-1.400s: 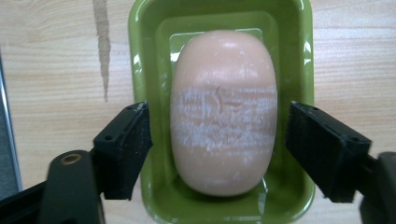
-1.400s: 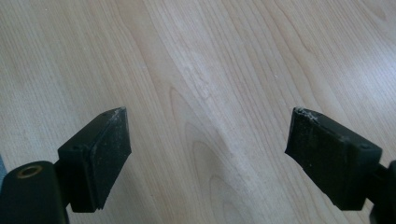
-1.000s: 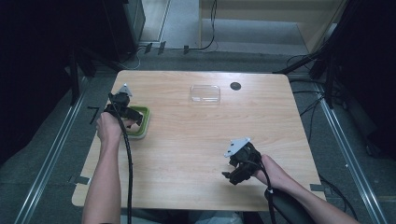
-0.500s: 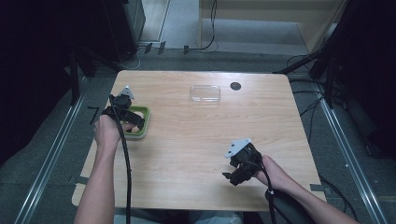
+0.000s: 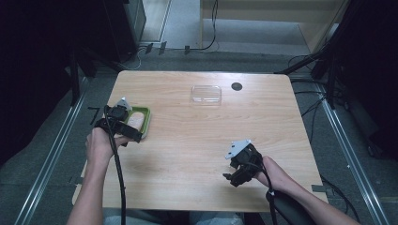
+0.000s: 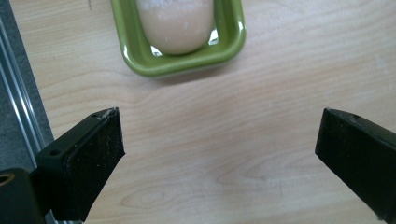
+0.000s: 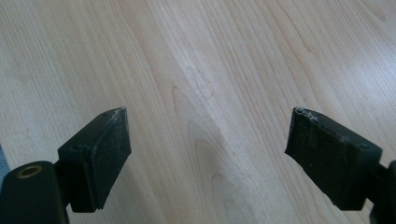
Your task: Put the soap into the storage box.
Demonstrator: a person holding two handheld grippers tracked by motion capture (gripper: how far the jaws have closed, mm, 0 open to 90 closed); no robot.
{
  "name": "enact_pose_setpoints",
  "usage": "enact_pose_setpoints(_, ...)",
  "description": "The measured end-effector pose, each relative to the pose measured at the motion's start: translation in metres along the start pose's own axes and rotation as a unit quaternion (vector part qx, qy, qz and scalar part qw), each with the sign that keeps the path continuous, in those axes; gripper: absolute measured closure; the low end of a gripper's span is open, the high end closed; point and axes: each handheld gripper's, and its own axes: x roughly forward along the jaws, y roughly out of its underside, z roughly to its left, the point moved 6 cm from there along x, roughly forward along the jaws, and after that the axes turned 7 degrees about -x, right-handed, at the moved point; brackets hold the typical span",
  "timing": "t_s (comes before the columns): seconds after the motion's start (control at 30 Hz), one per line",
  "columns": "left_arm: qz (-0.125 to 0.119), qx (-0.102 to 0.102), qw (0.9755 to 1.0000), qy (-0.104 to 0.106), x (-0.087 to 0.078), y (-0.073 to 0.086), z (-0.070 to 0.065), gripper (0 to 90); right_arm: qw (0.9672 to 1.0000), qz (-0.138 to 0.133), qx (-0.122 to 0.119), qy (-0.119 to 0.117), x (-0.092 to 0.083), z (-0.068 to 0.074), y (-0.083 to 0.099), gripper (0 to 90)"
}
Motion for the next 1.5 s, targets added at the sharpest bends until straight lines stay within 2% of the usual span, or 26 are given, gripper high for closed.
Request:
enact_pose_setpoints(0.2,0.01,0.022,0.9997,0.004,0.002,0.018,-0.009,1.4,1.0,-0.001,-0.001,0.001,0.0,0.0,0.0,14.0)
enact_pose_setpoints(0.63,0.023,0.04,0.9989,0.009,0.008,0.056,-0.017,1.1,1.0,0.0,-0.001,0.004,0.0,0.0,0.0,14.0)
enact_pose_setpoints(1.07,0.042,0.042,0.9981,0.015,0.024,0.097,-0.021,1.1,1.0,0.001,-0.001,0.004,0.0,0.001,0.0,14.0)
enact_pose_setpoints(1.3,0.052,0.044,0.9975,0.018,0.034,0.111,-0.024,1.1,1.0,0.001,-0.003,0.005,-0.001,0.001,0.0,14.1)
enact_pose_setpoints(1.5,0.047,0.045,0.9977,0.018,0.037,0.116,-0.023,1.1,1.0,0.002,-0.003,0.006,-0.001,0.001,0.001,14.0)
